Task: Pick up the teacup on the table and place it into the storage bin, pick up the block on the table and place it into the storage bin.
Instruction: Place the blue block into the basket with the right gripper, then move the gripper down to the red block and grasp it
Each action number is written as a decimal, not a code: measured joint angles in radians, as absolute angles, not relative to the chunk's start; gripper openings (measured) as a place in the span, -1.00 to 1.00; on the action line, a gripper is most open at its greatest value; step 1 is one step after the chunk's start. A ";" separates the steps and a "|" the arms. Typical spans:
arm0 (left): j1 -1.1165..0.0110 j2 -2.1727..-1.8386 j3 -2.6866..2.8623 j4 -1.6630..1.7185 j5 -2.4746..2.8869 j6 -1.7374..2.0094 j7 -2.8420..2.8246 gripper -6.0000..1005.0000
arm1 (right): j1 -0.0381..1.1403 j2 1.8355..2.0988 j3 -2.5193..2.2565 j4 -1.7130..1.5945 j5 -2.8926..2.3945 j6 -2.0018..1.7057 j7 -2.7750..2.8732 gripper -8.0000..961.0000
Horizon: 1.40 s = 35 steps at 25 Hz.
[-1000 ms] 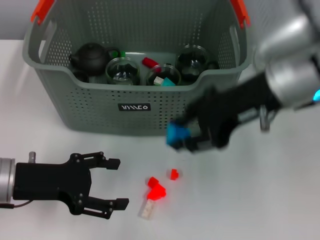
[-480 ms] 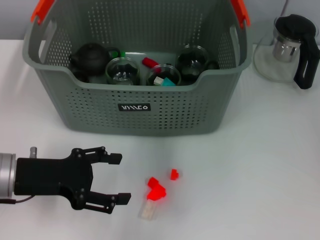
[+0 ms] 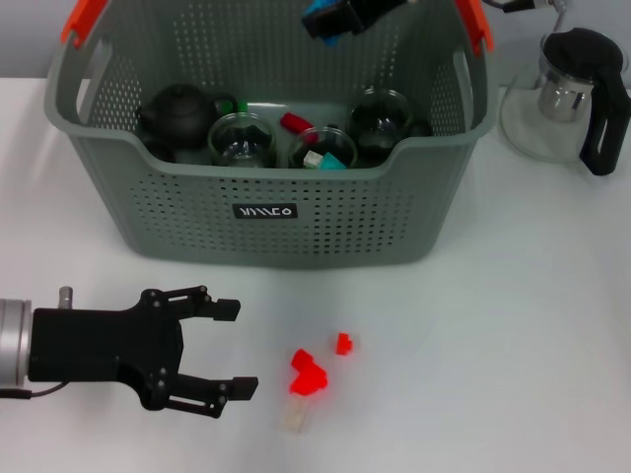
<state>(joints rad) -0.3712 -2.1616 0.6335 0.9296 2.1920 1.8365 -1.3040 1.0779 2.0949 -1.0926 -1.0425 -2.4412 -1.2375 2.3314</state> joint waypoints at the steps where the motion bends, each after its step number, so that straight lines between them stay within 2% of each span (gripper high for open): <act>1: -0.371 -2.161 0.634 0.930 2.192 1.835 -1.304 0.88 | 1.076 2.095 -1.093 -1.042 -2.440 -1.239 2.332 -0.08; 4: -0.373 -2.160 0.634 0.930 2.192 1.832 -1.304 0.88 | 1.071 2.093 -1.093 -1.040 -2.440 -1.239 2.332 -0.07; 11: -0.374 -2.160 0.632 0.930 2.192 1.833 -1.304 0.88 | 1.058 2.094 -1.092 -1.073 -2.438 -1.264 2.326 0.42; 15: -0.373 -2.161 0.632 0.930 2.192 1.833 -1.304 0.88 | 1.008 2.095 -1.094 -1.167 -2.361 -1.324 2.290 0.75; 21: -0.369 -2.161 0.632 0.930 2.192 1.832 -1.304 0.88 | 0.859 2.091 -1.088 -1.348 -2.107 -1.545 2.125 0.73; 26: -0.368 -2.160 0.632 0.930 2.192 1.832 -1.304 0.88 | 0.755 2.091 -1.105 -1.426 -2.090 -1.732 2.066 0.73; 31: -0.367 -2.160 0.632 0.930 2.192 1.833 -1.304 0.88 | 0.707 2.094 -1.143 -1.416 -2.188 -1.853 2.059 0.72; 35: -0.368 -2.160 0.632 0.930 2.192 1.829 -1.300 0.88 | 0.694 2.097 -1.225 -1.333 -2.263 -1.810 2.059 0.72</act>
<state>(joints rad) -0.3681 -2.1598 0.6321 0.9296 2.1920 1.8291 -1.2996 0.6936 2.0974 -1.2251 -1.3331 -2.2627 -1.8095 2.0585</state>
